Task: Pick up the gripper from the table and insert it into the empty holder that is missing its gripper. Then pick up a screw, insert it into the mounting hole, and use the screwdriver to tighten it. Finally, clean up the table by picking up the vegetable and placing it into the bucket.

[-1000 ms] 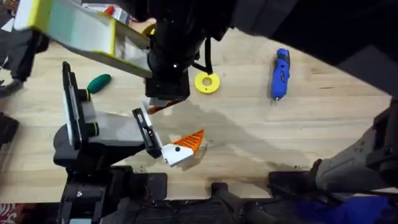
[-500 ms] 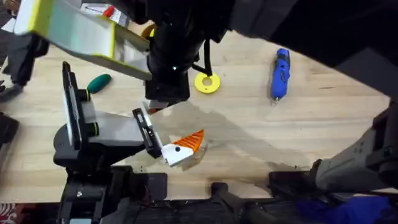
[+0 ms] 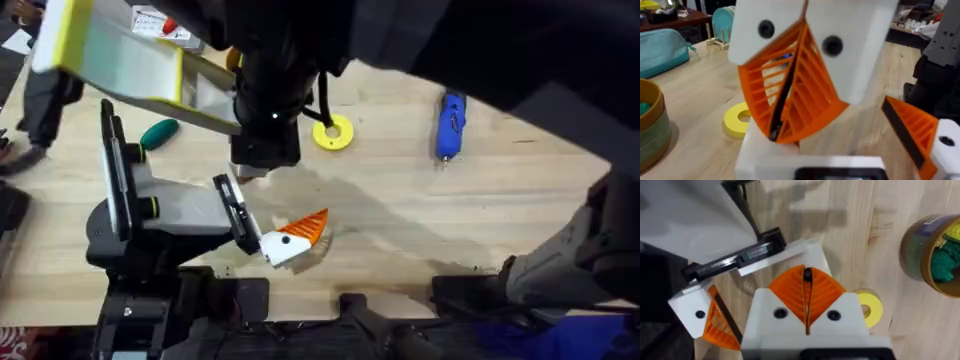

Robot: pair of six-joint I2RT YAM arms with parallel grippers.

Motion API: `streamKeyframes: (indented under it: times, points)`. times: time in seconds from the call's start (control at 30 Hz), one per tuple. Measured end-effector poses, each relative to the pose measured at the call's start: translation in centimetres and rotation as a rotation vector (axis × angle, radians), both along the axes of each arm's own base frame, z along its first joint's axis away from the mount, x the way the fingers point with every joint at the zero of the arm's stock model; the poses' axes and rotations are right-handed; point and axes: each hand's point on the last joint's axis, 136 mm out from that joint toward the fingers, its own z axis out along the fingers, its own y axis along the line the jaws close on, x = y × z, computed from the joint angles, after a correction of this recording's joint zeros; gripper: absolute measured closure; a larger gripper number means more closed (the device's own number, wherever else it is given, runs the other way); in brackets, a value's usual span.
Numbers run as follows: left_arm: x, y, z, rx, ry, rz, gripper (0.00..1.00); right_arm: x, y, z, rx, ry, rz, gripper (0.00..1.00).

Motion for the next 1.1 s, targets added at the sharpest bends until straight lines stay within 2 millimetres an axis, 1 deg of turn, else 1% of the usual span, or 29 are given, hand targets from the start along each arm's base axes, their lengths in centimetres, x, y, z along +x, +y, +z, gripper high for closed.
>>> streamKeyframes:
  times: [0.53,0.57,0.6,0.67,0.77,0.8,0.87,1.1]
  points:
    - [0.01,0.0,-0.01,-0.003,0.007,0.001,0.015,0.07,0.06,-0.13,-0.002,-0.001,-0.001,0.996]
    - [0.01,0.0,-0.01,-0.003,0.007,0.001,0.015,0.08,0.06,-0.14,-0.002,-0.001,-0.001,0.978]
    - [0.01,0.01,0.0,-0.003,0.006,0.001,0.015,0.05,0.03,-0.16,-0.004,0.0,-0.001,0.868]
    - [-0.01,0.0,0.0,-0.002,0.004,0.0,0.015,0.03,-0.02,-0.2,-0.007,0.001,-0.001,0.551]
    - [-0.01,0.0,0.0,-0.001,0.003,0.0,0.016,0.04,-0.01,-0.2,-0.006,0.001,-0.001,0.106]
    - [-0.01,0.0,0.0,-0.001,0.002,0.0,0.015,0.06,-0.04,-0.21,-0.008,-0.002,0.005,0.036]
    - [0.0,0.0,0.0,0.0,0.0,0.0,0.015,0.12,-0.08,-0.22,-0.009,-0.003,0.004,0.006]
    - [-0.01,0.0,0.0,0.0,0.0,0.0,0.015,0.79,-0.44,-0.19,-0.008,-0.003,-0.014,0.005]
